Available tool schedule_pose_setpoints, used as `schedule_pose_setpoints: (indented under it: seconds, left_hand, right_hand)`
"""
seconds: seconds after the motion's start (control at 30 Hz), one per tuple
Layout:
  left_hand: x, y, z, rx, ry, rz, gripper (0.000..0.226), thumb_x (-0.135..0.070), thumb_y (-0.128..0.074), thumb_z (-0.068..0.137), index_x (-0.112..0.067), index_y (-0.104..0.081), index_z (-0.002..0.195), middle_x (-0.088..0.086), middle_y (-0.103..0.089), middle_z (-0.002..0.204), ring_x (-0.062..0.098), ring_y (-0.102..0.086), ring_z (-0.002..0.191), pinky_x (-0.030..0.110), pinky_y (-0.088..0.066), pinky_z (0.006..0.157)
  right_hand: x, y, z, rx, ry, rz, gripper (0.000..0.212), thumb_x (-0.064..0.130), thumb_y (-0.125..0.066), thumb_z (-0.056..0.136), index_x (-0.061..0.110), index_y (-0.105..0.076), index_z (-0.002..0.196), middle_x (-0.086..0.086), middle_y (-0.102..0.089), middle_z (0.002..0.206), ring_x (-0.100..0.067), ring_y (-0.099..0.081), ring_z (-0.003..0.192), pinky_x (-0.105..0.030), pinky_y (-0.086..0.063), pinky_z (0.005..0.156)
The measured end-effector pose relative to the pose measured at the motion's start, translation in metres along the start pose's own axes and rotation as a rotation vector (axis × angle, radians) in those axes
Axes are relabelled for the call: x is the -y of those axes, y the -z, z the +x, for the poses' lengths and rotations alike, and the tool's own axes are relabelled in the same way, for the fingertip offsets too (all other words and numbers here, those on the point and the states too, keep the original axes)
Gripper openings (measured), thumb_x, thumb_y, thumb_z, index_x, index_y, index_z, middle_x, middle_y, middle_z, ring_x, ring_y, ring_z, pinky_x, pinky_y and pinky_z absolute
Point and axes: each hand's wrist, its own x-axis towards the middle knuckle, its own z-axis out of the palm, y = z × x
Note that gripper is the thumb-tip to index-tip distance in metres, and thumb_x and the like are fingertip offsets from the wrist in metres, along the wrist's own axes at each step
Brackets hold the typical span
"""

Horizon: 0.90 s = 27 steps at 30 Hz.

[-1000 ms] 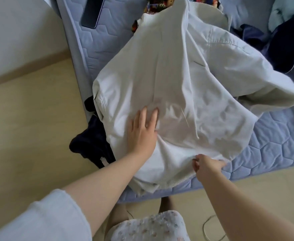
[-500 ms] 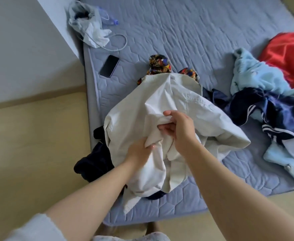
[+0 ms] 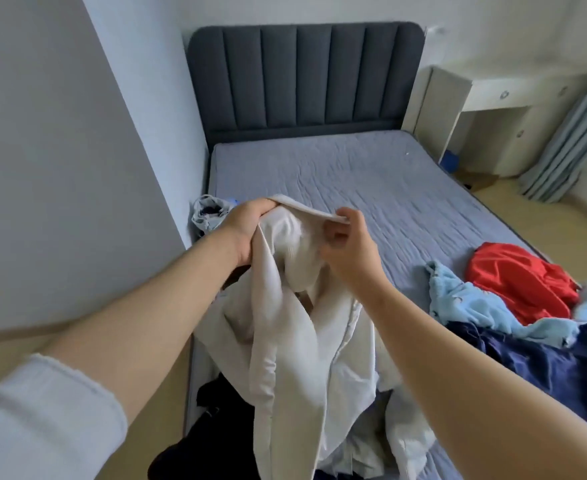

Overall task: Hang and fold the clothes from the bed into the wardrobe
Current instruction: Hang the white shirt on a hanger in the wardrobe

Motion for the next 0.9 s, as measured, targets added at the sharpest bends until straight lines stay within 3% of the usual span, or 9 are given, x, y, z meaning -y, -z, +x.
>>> schedule_pose_setpoints:
  seconds: [0.13, 0.3, 0.37, 0.43, 0.5, 0.6, 0.73, 0.83, 0.9]
  left_hand:
    - [-0.075, -0.018, -0.030, 0.039, -0.193, -0.050, 0.034, -0.021, -0.046, 0.093, -0.006, -0.064, 0.067, 0.006, -0.065, 0.053, 0.017, -0.063, 0.046, 0.019, -0.049, 0.043]
    - [-0.132, -0.018, -0.067, 0.147, -0.368, 0.034, 0.036, -0.029, -0.051, 0.088, -0.014, -0.069, 0.061, 0.005, -0.065, 0.062, 0.016, -0.063, 0.058, 0.021, -0.051, 0.055]
    - [-0.151, -0.016, -0.081, 0.133, -0.422, 0.042, 0.032, -0.030, -0.054, 0.086, -0.014, -0.068, 0.062, 0.005, -0.064, 0.062, 0.017, -0.063, 0.059, 0.023, -0.050, 0.059]
    - [-0.166, -0.013, -0.090, 0.077, -0.468, 0.014, 0.025, -0.028, -0.055, 0.086, -0.012, -0.066, 0.071, 0.005, -0.065, 0.065, 0.017, -0.063, 0.062, 0.024, -0.050, 0.061]
    - [-0.177, -0.010, -0.097, 0.004, -0.481, 0.003, 0.021, -0.027, -0.057, 0.086, -0.011, -0.066, 0.077, 0.005, -0.067, 0.066, 0.017, -0.064, 0.062, 0.022, -0.051, 0.058]
    - [-0.187, -0.003, -0.097, -0.245, -0.464, 0.034, 0.012, -0.019, -0.057, 0.088, -0.012, -0.065, 0.082, 0.002, -0.066, 0.071, 0.018, -0.062, 0.071, 0.020, -0.049, 0.056]
    - [-0.191, 0.011, -0.094, -0.545, -0.352, -0.005, 0.028, -0.022, -0.054, 0.092, -0.011, -0.058, 0.118, 0.003, -0.062, 0.112, 0.017, -0.050, 0.085, 0.025, -0.041, 0.072]
    - [-0.197, 0.020, -0.092, -0.648, -0.363, 0.074, 0.026, -0.015, -0.047, 0.094, -0.009, -0.056, 0.117, 0.003, -0.056, 0.097, 0.019, -0.045, 0.086, 0.025, -0.038, 0.072]
    - [-0.199, 0.030, -0.093, -0.730, -0.471, 0.304, 0.018, -0.007, -0.041, 0.091, -0.008, -0.058, 0.092, 0.004, -0.049, 0.085, 0.023, -0.043, 0.081, 0.026, -0.034, 0.068]
  right_hand:
    - [0.058, 0.020, 0.005, -0.007, 0.265, -0.121, 0.096, 0.013, -0.070, 0.070, 0.027, -0.015, 0.147, 0.012, -0.044, 0.116, -0.008, -0.043, 0.110, -0.025, -0.035, 0.091]
    - [0.089, 0.034, -0.009, -0.343, 0.447, -0.540, 0.086, 0.033, -0.062, 0.076, 0.033, -0.012, 0.147, -0.005, -0.042, 0.127, -0.024, -0.037, 0.117, -0.032, -0.024, 0.101]
    - [0.090, 0.041, -0.012, -0.480, 0.237, -0.639, 0.079, 0.032, -0.058, 0.080, 0.034, -0.011, 0.144, -0.005, -0.039, 0.113, -0.024, -0.039, 0.103, -0.033, -0.027, 0.091]
    - [0.088, 0.048, -0.014, -0.402, -0.013, -0.581, 0.053, 0.023, -0.054, 0.086, 0.021, -0.032, 0.134, -0.007, -0.041, 0.108, -0.025, -0.042, 0.095, -0.034, -0.035, 0.081]
    - [0.092, 0.053, -0.011, -0.263, -0.048, -0.363, 0.006, 0.012, -0.046, 0.089, 0.007, -0.049, 0.092, -0.009, -0.050, 0.092, -0.024, -0.045, 0.079, -0.030, -0.036, 0.063]
    - [0.115, 0.061, -0.001, -0.258, -0.005, -0.049, 0.018, 0.007, -0.039, 0.089, 0.007, -0.043, 0.071, -0.004, -0.046, 0.069, -0.019, -0.038, 0.065, -0.027, -0.027, 0.051]
    - [0.159, 0.068, 0.010, -0.271, 0.121, 0.053, 0.016, 0.012, -0.042, 0.087, 0.009, -0.048, 0.072, 0.002, -0.044, 0.064, -0.013, -0.036, 0.058, -0.024, -0.028, 0.048]
    - [0.180, 0.075, 0.018, -0.296, 0.171, 0.076, 0.019, 0.019, -0.046, 0.084, 0.015, -0.046, 0.065, 0.006, -0.043, 0.061, -0.010, -0.034, 0.055, -0.023, -0.029, 0.046]
    - [0.188, 0.082, 0.022, -0.339, 0.205, 0.034, 0.021, 0.024, -0.048, 0.080, 0.018, -0.044, 0.060, 0.009, -0.042, 0.056, -0.009, -0.034, 0.052, -0.021, -0.029, 0.043]
